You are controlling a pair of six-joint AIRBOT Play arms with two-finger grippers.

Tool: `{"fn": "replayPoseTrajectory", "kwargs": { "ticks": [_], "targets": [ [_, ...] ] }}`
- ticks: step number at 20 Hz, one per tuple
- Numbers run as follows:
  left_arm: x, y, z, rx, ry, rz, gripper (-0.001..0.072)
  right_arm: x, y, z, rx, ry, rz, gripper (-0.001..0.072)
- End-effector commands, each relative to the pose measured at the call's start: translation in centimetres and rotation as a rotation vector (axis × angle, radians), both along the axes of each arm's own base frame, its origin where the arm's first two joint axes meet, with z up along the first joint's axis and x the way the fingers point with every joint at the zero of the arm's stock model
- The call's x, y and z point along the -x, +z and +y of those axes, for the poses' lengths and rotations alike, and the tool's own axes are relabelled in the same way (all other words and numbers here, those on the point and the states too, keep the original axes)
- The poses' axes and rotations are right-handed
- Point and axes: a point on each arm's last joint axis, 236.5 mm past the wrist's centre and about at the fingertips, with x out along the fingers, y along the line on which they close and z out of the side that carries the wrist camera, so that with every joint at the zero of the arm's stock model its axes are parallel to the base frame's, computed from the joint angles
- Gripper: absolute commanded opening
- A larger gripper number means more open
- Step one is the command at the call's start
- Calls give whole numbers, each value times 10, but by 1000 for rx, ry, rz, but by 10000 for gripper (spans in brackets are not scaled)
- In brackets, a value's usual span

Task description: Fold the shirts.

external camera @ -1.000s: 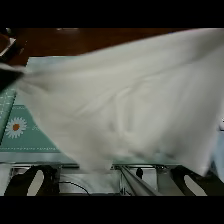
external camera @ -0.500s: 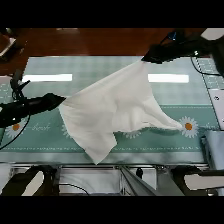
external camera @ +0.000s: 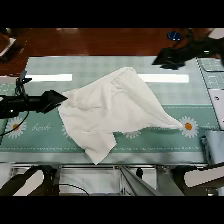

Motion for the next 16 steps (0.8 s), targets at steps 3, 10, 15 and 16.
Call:
{"fn": "replayPoseTrajectory", "kwargs": {
  "ticks": [3,10,15,16],
  "targets": [
    [91,-50,38,-108,-25,351,704,84,4,-111,-25,-355,86,614],
    [136,-100,-18,118,56,433,703,188,-79,-101,-37,-523,102,614],
    [112,-111,-35,140,140,339,703,196,-90,-85,-104,-526,144,614],
    [107,-115,-36,104,138,312,702,195,-90,-85,-103,-527,139,614]
  ]
}}
